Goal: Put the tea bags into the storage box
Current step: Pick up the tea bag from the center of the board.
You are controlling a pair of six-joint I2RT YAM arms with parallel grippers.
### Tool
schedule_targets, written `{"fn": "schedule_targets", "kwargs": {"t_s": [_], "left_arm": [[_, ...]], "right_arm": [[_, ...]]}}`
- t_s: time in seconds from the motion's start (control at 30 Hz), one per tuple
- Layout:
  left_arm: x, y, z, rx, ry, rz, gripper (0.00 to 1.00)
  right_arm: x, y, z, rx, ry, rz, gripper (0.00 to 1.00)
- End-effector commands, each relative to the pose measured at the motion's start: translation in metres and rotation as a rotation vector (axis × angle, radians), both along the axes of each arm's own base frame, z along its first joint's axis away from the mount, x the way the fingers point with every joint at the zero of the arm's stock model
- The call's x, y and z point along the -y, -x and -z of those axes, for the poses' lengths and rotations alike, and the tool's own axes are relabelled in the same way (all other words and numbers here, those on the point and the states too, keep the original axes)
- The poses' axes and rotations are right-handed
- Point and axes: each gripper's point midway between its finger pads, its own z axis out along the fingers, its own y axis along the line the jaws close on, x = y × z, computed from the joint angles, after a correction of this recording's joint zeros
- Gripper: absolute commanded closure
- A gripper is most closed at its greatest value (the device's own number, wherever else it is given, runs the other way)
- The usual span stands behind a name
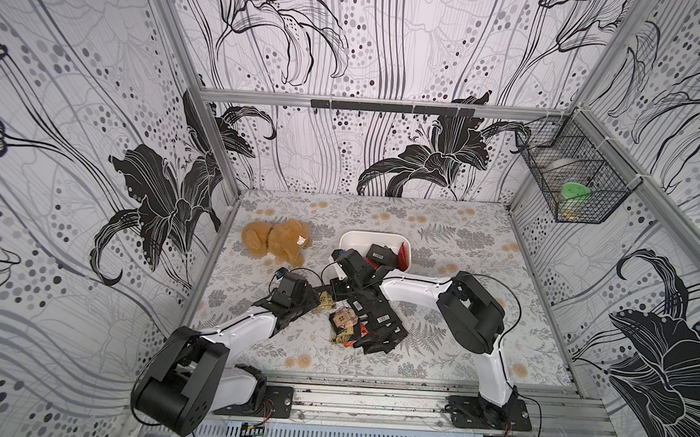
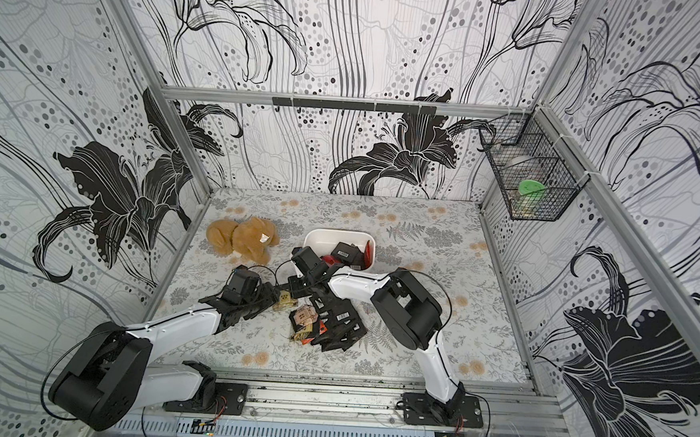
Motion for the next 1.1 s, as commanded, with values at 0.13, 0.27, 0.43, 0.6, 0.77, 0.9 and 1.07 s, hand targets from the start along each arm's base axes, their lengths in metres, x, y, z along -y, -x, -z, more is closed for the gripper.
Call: {"fn": "schedule_targets", "kwargs": {"t_s": [0.13, 0.27, 0.43, 0.6, 0.77, 0.9, 1.07], "left_arm": [[0.004, 0.004, 0.012, -0.009, 0.016, 0.034, 0.38], [0.005, 0.007, 0.016, -0.015, 0.024, 0.043, 0.39], [0.006, 0.012, 0.023, -0.022, 0.036, 0.047, 0.4], [0.013, 0.017, 0.034, -0.044, 0.078, 0.068, 0.44], [0.018, 0.019, 0.039, -0.049, 0.107, 0.079, 0.47], [0.023, 0.018, 0.039, -0.048, 0.131, 0.095, 0.51], [0.026, 0.019, 0.04, -0.049, 0.145, 0.11, 0.57]], "right_arm": [[0.001, 0.004, 0.021, -0.057, 0.058, -0.003, 0.94], [0.008, 0.004, 0.03, -0.058, 0.095, 0.009, 0.95], [0.012, 0.007, 0.037, -0.07, 0.107, 0.011, 0.99], [0.014, 0.008, 0.039, -0.073, 0.111, 0.015, 1.0], [0.017, 0.009, 0.043, -0.075, 0.122, 0.017, 1.0], [0.019, 0.011, 0.045, -0.075, 0.127, 0.019, 1.0], [0.02, 0.011, 0.047, -0.079, 0.129, 0.022, 1.0]]}}
